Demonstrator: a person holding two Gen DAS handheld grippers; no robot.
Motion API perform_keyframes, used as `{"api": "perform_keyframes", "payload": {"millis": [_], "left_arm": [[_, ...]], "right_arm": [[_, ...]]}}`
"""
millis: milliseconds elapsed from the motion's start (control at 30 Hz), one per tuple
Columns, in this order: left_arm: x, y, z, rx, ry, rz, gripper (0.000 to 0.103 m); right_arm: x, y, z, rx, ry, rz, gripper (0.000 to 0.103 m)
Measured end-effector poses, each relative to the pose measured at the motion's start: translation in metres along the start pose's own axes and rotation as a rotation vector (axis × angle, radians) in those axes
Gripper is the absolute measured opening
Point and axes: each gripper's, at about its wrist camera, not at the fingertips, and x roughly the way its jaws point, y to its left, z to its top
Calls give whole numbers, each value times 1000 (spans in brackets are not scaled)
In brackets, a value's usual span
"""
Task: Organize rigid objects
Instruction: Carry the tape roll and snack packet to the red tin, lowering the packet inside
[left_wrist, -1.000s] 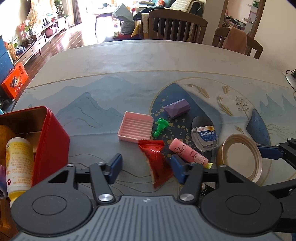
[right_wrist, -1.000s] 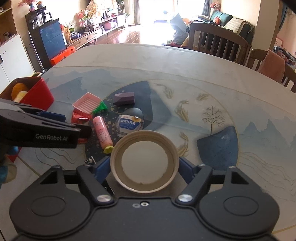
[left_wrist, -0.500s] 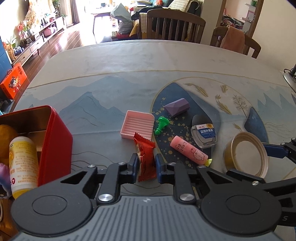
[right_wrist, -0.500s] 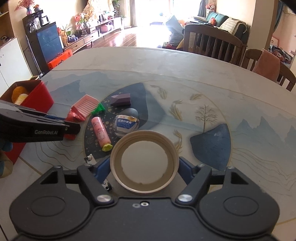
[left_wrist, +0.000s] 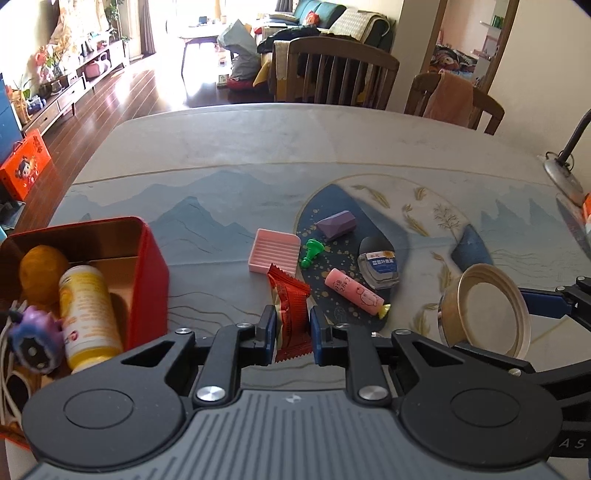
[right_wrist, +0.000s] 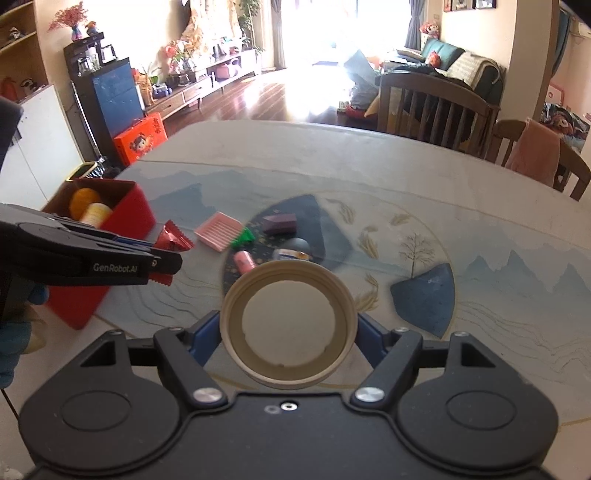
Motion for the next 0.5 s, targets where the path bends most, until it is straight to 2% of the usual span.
{"api": "perform_keyframes", "payload": {"millis": [233,500], "left_arm": [[-32,12,-5,-18,-32,-21,19],[-61,44,-12,-50,-57,-20,19]], "right_arm": [[-23,24,3,-18,-24,15,76],[-40,61,11,-58,-55,41,76]]}}
